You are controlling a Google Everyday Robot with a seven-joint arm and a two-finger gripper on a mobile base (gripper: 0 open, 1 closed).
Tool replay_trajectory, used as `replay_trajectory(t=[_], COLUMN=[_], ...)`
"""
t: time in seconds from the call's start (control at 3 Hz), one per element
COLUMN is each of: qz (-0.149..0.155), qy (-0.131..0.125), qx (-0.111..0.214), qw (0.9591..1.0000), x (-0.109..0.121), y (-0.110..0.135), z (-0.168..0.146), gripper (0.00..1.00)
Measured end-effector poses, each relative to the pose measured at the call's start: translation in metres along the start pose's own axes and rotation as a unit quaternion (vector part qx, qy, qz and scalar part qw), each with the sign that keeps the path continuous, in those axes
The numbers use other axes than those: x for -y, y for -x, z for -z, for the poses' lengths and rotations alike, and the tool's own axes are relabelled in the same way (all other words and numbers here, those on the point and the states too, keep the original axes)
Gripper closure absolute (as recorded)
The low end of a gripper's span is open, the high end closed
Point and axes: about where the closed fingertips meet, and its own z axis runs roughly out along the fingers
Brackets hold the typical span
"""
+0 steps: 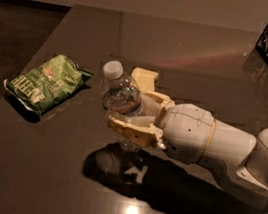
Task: Place water bottle upright
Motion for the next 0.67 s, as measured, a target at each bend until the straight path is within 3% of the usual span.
replay_trajectory(t=[0.33, 0.67], qz=[-0.034, -0.054], qy=[-0.024, -0.035], qx=[0.053, 0.065], qw=[0.9977, 0.9958], x=[0.0070, 0.0095], y=[0.0056, 0.0016], z=[0.0067, 0.0105], gripper=[1.00, 1.00])
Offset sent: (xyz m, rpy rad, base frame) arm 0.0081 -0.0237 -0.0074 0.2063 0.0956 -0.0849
